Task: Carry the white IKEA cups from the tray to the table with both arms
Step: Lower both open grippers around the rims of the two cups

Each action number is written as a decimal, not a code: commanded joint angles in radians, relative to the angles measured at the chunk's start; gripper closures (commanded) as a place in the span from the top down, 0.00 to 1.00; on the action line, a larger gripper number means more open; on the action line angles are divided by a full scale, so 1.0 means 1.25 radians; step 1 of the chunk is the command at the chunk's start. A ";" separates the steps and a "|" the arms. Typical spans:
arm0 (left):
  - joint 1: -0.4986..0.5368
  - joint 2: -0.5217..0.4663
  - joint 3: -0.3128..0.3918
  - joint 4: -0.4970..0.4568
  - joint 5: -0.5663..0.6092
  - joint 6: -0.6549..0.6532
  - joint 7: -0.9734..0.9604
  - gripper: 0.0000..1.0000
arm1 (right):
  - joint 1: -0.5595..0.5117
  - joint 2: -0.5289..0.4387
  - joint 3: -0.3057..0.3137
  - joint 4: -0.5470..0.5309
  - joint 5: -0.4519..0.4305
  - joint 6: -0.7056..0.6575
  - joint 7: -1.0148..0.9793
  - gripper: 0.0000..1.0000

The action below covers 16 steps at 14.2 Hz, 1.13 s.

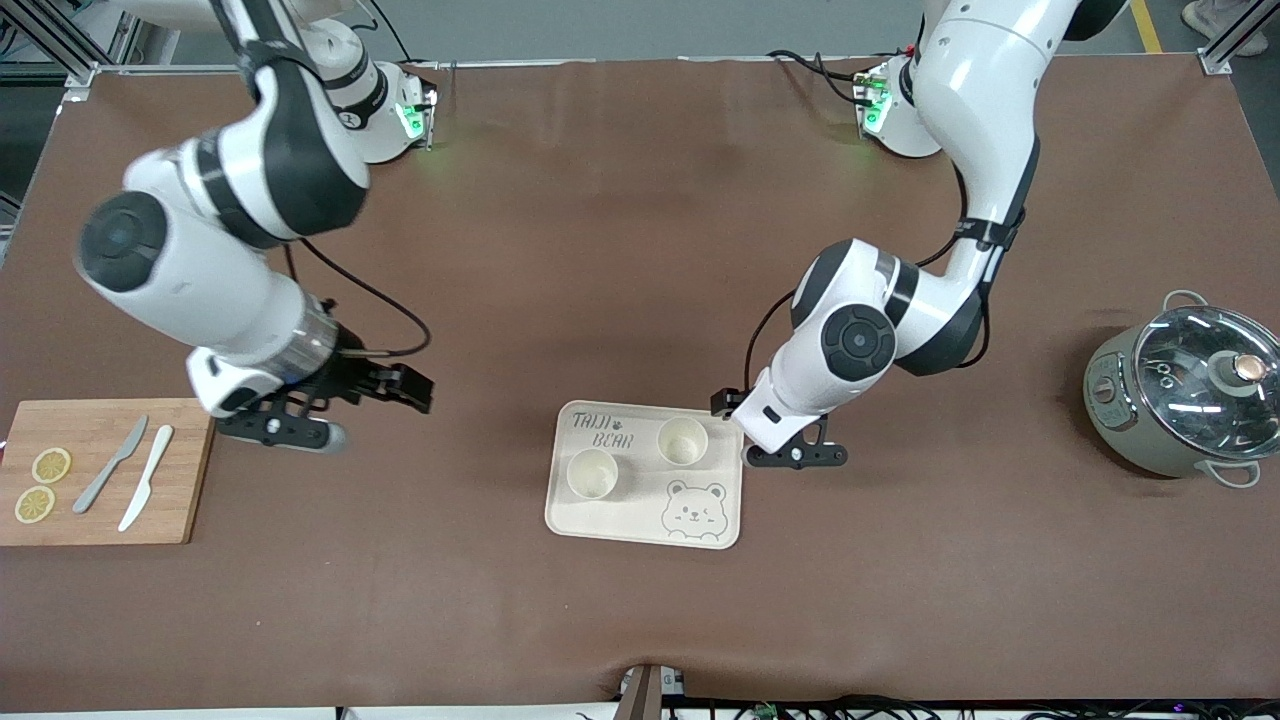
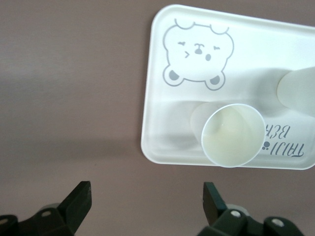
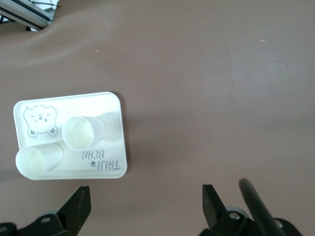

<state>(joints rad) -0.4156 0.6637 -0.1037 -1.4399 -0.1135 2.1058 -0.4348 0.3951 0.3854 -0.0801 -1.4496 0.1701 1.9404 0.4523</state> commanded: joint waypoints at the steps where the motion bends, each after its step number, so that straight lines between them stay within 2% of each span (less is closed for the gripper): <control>1: -0.003 0.038 -0.003 0.023 -0.023 0.045 0.043 1.00 | 0.026 0.039 -0.008 0.031 0.011 0.031 0.043 1.00; 8: -0.025 0.083 -0.002 0.036 -0.021 0.091 0.041 1.00 | 0.085 0.155 -0.010 0.054 0.009 0.185 0.103 1.00; 11: -0.026 0.094 -0.001 0.047 -0.020 0.097 0.045 1.00 | 0.094 0.220 -0.010 0.115 0.009 0.198 0.114 1.00; 16: -0.038 0.129 0.003 0.078 -0.018 0.102 0.039 1.00 | 0.093 0.296 -0.010 0.163 0.009 0.200 0.119 1.00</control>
<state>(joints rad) -0.4505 0.7973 -0.1104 -1.3837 -0.1200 2.2272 -0.3944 0.5026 0.6991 -0.0824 -1.3139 0.1712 2.2008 0.5814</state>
